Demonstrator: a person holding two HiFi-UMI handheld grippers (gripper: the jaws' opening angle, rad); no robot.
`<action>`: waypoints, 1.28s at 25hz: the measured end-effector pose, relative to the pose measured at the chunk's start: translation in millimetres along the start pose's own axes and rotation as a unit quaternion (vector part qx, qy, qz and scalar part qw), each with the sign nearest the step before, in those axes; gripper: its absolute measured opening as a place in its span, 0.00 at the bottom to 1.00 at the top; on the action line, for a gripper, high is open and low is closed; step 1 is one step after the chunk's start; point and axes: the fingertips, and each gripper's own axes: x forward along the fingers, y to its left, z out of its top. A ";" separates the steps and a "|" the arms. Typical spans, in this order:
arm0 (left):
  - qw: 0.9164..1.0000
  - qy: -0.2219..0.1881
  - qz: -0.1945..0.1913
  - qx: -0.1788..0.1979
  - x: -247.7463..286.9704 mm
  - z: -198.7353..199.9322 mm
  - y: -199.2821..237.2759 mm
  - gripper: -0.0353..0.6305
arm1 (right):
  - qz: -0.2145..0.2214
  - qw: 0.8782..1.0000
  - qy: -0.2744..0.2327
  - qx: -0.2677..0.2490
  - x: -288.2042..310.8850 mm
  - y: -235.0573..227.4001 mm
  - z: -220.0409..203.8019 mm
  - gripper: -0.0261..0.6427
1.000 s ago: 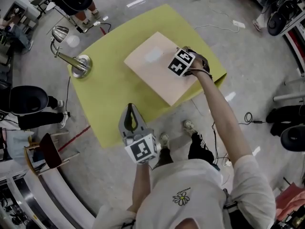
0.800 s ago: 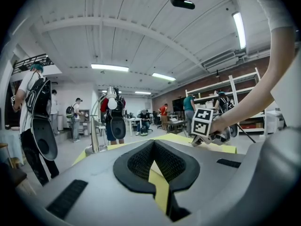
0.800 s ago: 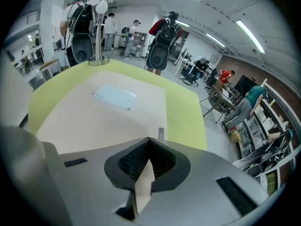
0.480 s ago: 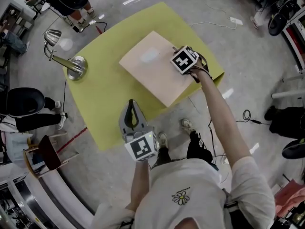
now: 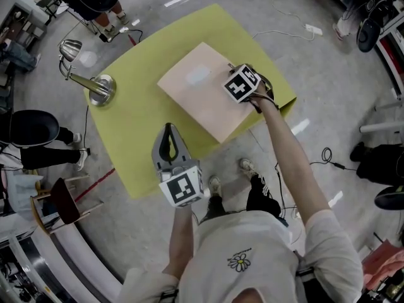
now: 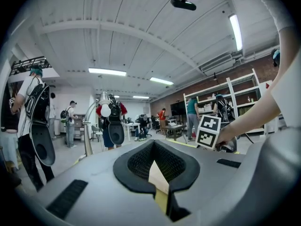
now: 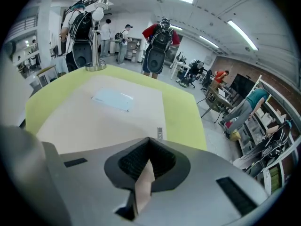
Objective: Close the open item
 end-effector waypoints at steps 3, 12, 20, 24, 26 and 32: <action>1.000 -0.014 -0.010 0.002 9.0 12.2 1.0 0.07 | -0.007 1.000 0.005 -0.013 -2.2 -2.6 1.2 0.05; 0.999 -0.039 0.005 0.008 24.7 53.2 7.0 0.07 | -0.020 0.997 -0.069 0.036 -52.6 -22.3 38.2 0.05; 0.997 -0.080 -0.008 -0.017 15.0 107.2 -14.0 0.07 | -0.077 0.978 -0.191 0.045 -162.9 -24.8 76.5 0.05; 0.995 -0.091 0.008 -0.043 1.9 126.8 -16.9 0.07 | -0.082 0.958 -0.270 0.057 -229.7 -12.4 81.7 0.05; 0.993 -0.101 0.016 -0.059 -6.1 135.1 -16.6 0.07 | -0.083 0.945 -0.311 0.059 -260.4 -5.2 81.8 0.05; 0.992 -0.110 0.042 -0.048 -34.6 149.0 -23.7 0.07 | -0.085 0.907 -0.409 0.055 -332.4 7.8 78.6 0.05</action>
